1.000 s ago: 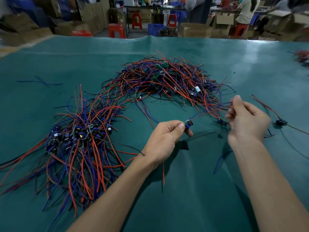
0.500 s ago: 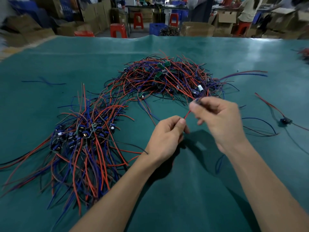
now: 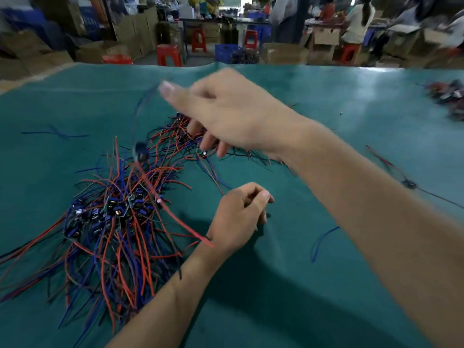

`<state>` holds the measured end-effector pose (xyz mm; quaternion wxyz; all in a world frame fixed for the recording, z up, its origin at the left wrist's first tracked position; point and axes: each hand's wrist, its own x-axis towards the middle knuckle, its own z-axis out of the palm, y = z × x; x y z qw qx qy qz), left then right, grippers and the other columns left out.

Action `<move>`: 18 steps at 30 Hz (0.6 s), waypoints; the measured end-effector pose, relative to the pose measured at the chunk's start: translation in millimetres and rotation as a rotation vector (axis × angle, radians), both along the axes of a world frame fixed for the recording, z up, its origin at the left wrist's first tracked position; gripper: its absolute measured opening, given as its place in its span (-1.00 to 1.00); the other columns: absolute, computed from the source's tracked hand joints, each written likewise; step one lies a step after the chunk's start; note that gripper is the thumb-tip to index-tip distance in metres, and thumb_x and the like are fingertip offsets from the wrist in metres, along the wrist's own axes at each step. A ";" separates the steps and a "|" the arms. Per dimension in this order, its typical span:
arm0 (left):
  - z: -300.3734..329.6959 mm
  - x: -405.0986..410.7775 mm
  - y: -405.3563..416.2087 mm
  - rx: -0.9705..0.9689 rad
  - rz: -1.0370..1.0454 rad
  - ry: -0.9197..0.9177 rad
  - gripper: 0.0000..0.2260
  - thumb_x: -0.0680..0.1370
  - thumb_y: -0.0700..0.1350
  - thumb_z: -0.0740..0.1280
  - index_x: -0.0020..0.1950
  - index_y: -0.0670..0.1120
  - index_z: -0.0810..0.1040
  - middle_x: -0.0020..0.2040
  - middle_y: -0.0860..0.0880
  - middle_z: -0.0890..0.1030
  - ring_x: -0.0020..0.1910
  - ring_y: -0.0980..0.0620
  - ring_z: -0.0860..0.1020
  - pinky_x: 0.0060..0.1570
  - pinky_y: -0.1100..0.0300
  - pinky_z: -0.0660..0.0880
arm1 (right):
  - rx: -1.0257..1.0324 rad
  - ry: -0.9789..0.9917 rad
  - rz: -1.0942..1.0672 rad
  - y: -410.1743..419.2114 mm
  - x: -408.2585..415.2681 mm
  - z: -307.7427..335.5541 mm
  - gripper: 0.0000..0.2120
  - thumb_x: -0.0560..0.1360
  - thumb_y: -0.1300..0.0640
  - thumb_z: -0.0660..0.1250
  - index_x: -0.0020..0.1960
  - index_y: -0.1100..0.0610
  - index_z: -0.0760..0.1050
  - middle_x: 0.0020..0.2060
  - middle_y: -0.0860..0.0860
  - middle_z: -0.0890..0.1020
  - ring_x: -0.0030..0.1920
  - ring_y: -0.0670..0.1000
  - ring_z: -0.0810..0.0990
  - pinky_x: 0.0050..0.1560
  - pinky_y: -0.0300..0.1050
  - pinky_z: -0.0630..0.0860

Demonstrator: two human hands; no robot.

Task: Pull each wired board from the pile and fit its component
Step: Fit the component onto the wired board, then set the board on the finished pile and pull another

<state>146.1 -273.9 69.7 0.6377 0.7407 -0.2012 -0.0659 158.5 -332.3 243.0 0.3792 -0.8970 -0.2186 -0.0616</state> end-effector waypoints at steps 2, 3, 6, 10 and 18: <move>0.5 0.4 -0.9 -0.009 0.012 0.012 -0.76 0.57 0.01 0.22 -0.09 -0.11 0.59 -0.44 0.01 0.54 -0.49 0.11 0.44 -0.41 0.27 0.38 | -0.247 0.008 -0.102 -18.9 8.0 -9.2 -0.64 0.64 0.01 0.27 -0.14 0.29 0.59 -0.15 0.26 0.70 -0.25 0.17 0.66 -0.31 -0.10 0.61; 0.8 0.8 -1.2 -0.011 0.017 0.018 -0.76 0.58 0.00 0.23 -0.09 -0.12 0.59 -0.45 0.01 0.54 -0.49 0.09 0.44 -0.40 0.25 0.38 | -0.303 0.013 -0.179 -37.7 11.3 -14.7 -0.67 0.60 -0.05 0.32 -0.13 0.18 0.64 -0.19 0.14 0.72 -0.19 0.12 0.69 -0.22 -0.07 0.62; 0.9 0.5 -0.7 -0.003 0.028 0.024 -0.82 0.66 -0.14 0.26 -0.05 -0.17 0.59 -0.44 0.01 0.54 -0.48 0.07 0.45 -0.39 0.24 0.39 | -0.616 0.087 -0.439 -109.6 16.7 -44.3 -0.88 0.49 0.05 0.40 -0.09 0.09 0.67 -0.10 0.13 0.71 -0.02 0.16 0.65 0.04 -0.07 0.58; 2.7 0.4 0.1 0.027 0.031 0.028 -0.84 0.66 -0.16 0.25 -0.02 -0.18 0.59 -0.44 0.01 0.54 -0.49 0.08 0.44 -0.38 0.27 0.40 | -0.646 0.351 -0.679 -171.4 -1.9 -95.1 -0.80 0.41 -0.03 0.55 -0.06 -0.01 0.59 -0.03 0.08 0.70 0.09 0.15 0.63 0.17 0.02 0.57; 3.8 1.0 0.6 0.004 0.049 0.051 -0.84 0.66 -0.16 0.25 -0.02 -0.17 0.58 -0.44 -0.02 0.55 -0.49 0.05 0.44 -0.42 0.26 0.41 | -0.071 0.117 -0.717 -173.1 -11.9 -86.9 -0.89 0.43 0.09 0.57 -0.14 0.06 0.66 -0.27 0.00 0.72 -0.24 -0.04 0.65 -0.10 -0.20 0.48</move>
